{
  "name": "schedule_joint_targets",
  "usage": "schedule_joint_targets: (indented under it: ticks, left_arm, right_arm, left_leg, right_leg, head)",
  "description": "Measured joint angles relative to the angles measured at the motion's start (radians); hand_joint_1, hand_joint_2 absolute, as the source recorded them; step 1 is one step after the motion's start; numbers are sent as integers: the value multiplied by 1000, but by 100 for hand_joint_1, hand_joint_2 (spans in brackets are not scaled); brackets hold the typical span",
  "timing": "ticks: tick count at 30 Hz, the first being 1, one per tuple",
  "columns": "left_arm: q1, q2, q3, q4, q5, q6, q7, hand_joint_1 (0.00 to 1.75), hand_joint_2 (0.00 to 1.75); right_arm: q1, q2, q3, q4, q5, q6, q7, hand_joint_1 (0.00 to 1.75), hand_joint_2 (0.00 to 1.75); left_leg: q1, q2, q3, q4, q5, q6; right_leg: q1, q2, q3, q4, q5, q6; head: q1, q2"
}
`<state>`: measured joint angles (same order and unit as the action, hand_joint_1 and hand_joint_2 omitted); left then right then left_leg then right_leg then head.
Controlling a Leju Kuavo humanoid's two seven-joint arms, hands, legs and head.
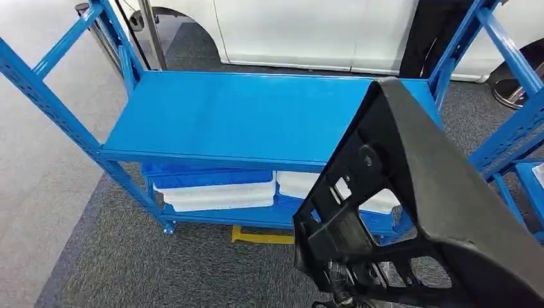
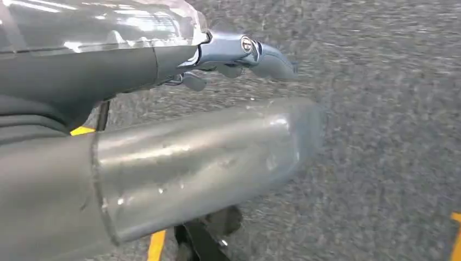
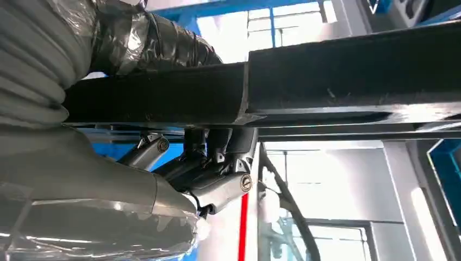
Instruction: Take the parts from the cabinet and place them on the table.
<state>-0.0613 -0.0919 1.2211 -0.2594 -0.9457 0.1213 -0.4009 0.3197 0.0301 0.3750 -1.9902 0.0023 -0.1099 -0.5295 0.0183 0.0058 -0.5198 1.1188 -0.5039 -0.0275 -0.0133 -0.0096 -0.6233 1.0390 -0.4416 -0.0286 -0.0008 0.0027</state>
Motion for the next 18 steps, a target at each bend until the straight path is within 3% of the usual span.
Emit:
schedule_joint_targets:
  ticks: [1,2,5,6,8,9,10,11,12,13,14,15,16,17,18]
  left_arm:
    - [-3,0,0,-2,0,0,0,0,0]
    - [-4,0,0,-3,0,0,0,0,0]
    - [-2,0,1,-3,0,0,1,0,0]
    - [-2,0,1,-3,0,0,1,0,0]
    - [-3,-1,1,-3,0,0,2,0,0]
    - [-3,-1,2,-3,0,0,2,0,0]
    - [-2,-1,2,-3,0,0,3,0,0]
    - [-2,-1,3,-4,0,1,3,0,0]
    - [-2,-1,6,-5,0,2,5,0,0]
    - [-2,-2,8,-5,0,3,6,0,0]
    - [-1,-2,10,-5,0,3,8,0,0]
    - [-1,-3,11,-5,1,2,10,0,0]
    - [-3,-5,14,-6,4,-9,8,0,0]
    - [2,-8,16,-6,-1,-23,-2,0,0]
    - [11,-8,16,-6,-24,-46,-23,0,0]
  right_arm:
    - [1,0,-1,0,0,0,0,175,175]
    - [1,0,-3,0,0,0,0,175,175]
    - [3,0,-4,-1,0,0,-1,175,175]
    - [5,0,-5,0,0,0,-2,175,175]
    - [7,0,-9,-1,-2,0,-1,175,175]
    - [8,0,-11,-1,-6,1,-1,175,175]
    - [9,0,-14,-1,-13,3,-1,175,175]
    - [11,0,-17,0,-19,5,-1,175,175]
    - [13,0,-19,1,-24,7,-1,175,175]
    - [15,0,-21,1,-28,10,0,175,175]
    - [16,0,-24,1,-34,13,0,175,175]
    - [17,0,-24,1,-40,19,0,175,175]
    - [18,0,-26,1,-55,28,0,175,175]
    - [19,0,-27,1,-69,35,-1,175,175]
    - [22,0,-29,1,-94,41,-8,175,175]
  left_leg:
    - [-2,-2,59,-93,-37,4]
    - [-7,-7,80,-139,-49,14]
    - [-13,-6,64,-136,-33,36]
    - [-4,1,56,-144,-16,47]
    - [-6,5,32,-144,3,66]
    - [-8,6,17,-143,14,68]
    - [-9,7,3,-141,26,68]
    - [-11,7,-10,-138,36,68]
    - [-11,7,-27,-133,44,66]
    - [-12,7,-43,-128,52,64]
    - [-12,7,-58,-122,56,62]
    - [-12,6,-70,-116,62,59]
    - [-13,15,-75,-109,64,56]
    - [-19,15,-78,-102,67,53]
    - [-19,22,-78,-102,71,46]
  right_leg:
    - [3,0,-7,7,5,7]
    - [4,-1,-11,10,12,14]
    - [2,-2,-9,-3,39,36]
    - [-1,0,-15,7,27,43]
    - [-1,5,-41,81,-85,43]
    - [-1,6,-58,152,-147,46]
    - [-1,6,-72,227,-189,48]
    - [-1,6,-77,276,-194,50]
    - [-1,6,-65,290,-170,50]
    - [-1,6,-37,269,-133,48]
    - [-1,6,11,209,-94,44]
    - [0,6,76,121,-74,37]
    - [4,-19,137,31,-97,30]
    - [13,-36,171,-31,-121,24]
    - [13,-32,165,-34,-126,19]
  head:
    - [0,0]
    - [0,0]
    - [0,0]
    - [0,0]
    - [0,0]
    - [1,0]
    - [0,0]
    - [0,0]
    - [0,0]
    - [0,0]
    - [0,0]
    - [0,0]
    - [0,0]
    - [1,0]
    - [0,0]
